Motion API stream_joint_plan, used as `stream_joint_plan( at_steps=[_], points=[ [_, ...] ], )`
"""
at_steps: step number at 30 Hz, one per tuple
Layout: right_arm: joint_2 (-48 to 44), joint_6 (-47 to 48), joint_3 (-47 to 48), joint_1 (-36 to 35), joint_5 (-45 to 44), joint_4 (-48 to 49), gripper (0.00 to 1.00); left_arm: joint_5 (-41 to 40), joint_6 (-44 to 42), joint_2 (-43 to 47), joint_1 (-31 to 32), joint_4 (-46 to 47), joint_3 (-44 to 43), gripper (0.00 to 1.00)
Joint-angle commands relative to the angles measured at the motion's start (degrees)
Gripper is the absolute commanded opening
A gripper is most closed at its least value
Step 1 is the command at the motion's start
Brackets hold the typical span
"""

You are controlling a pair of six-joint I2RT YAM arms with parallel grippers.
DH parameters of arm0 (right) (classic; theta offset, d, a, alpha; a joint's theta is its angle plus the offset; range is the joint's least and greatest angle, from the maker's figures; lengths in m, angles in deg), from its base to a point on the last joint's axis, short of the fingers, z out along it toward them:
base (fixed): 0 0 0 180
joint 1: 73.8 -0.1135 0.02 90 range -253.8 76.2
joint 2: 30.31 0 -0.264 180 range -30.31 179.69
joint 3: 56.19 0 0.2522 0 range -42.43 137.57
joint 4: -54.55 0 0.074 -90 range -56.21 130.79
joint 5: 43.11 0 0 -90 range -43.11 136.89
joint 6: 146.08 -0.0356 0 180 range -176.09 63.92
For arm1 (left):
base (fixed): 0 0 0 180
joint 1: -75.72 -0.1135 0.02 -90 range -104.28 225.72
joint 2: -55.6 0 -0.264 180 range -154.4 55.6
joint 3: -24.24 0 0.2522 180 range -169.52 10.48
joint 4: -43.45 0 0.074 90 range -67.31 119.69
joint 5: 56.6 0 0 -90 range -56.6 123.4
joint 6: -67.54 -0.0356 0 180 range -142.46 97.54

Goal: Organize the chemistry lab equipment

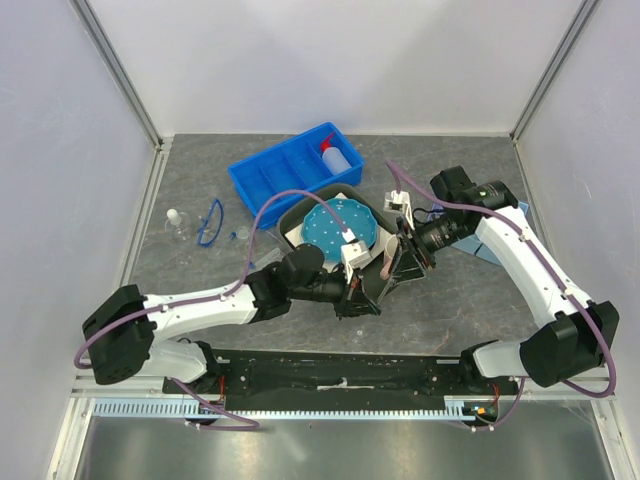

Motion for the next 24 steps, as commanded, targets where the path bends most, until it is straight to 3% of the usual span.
stream_joint_plan(
  at_steps=[1,4,7,16,24],
  points=[
    [-1.8,2.0,5.4,-0.1,2.8,0.2,0.58,1.0,6.6,5.3,0.3,5.2,3.0,0.02],
    [-2.2,2.2,8.4,-0.2,2.8,-0.2,0.73,0.0,8.8,8.2,0.3,5.4,5.2,0.02],
    [-2.2,2.8,11.6,-0.1,2.9,-0.1,0.81,-1.9,10.2,11.7,0.3,5.1,7.2,0.02],
    [-5.8,2.1,11.5,-0.1,5.1,5.3,0.83,-11.3,12.5,22.4,0.2,-0.9,9.7,0.02],
    [-12.2,-13.9,-1.1,-1.7,7.0,29.4,0.85,-20.4,16.7,25.9,-3.2,-3.0,6.4,0.02]
  ],
)
